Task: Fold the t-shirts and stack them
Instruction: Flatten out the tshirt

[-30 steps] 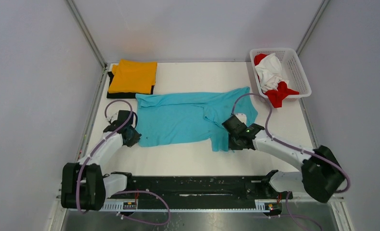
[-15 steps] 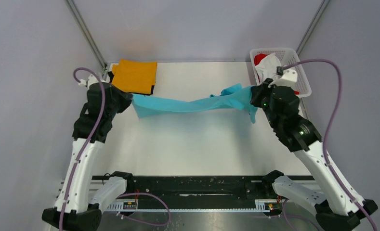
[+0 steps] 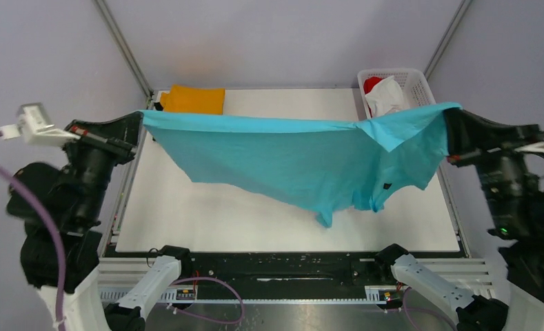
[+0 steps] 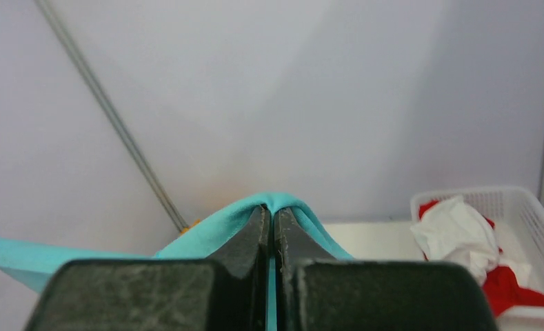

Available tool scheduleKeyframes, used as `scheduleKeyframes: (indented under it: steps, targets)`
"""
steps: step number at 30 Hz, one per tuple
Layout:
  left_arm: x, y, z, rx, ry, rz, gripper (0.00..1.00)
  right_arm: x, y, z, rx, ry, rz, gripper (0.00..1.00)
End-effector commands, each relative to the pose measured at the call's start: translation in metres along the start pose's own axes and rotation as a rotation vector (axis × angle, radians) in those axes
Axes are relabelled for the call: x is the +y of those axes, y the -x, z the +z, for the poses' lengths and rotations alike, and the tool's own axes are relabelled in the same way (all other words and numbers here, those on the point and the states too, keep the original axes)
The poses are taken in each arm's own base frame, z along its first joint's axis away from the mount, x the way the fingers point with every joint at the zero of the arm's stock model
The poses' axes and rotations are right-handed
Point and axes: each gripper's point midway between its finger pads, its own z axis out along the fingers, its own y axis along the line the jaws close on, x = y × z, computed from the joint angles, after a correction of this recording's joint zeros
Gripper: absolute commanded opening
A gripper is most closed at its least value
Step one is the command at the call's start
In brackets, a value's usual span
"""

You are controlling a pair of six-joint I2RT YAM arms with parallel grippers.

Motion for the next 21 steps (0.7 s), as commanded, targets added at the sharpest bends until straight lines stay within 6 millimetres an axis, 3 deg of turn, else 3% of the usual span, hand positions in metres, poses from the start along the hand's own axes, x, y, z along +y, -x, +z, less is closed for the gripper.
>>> scheduleKeyframes:
  steps: [1,6,8,11,16,21]
  targets:
    - [-0.042,0.037,-0.051,-0.083,-0.164,0.057,0.0,0.023,0.034,-0.042,-0.027,0.18,-0.022,0.0]
    - [-0.062,0.059,-0.096,-0.143,-0.251,0.084,0.0,0.039,0.058,-0.085,-0.063,0.323,-0.001,0.0]
    - [-0.067,0.061,-0.105,-0.149,-0.277,0.092,0.0,0.043,0.069,-0.099,-0.076,0.362,0.0,0.0]
    - [-0.068,0.061,-0.112,-0.154,-0.287,0.091,0.0,0.048,0.07,-0.106,-0.059,0.399,-0.017,0.0]
    - [-0.049,0.055,-0.089,-0.142,-0.192,0.085,0.0,0.033,0.062,-0.089,-0.055,0.303,-0.054,0.0]
    - [-0.005,0.032,-0.031,-0.09,0.01,0.094,0.0,0.012,0.029,-0.048,-0.009,0.152,-0.091,0.0]
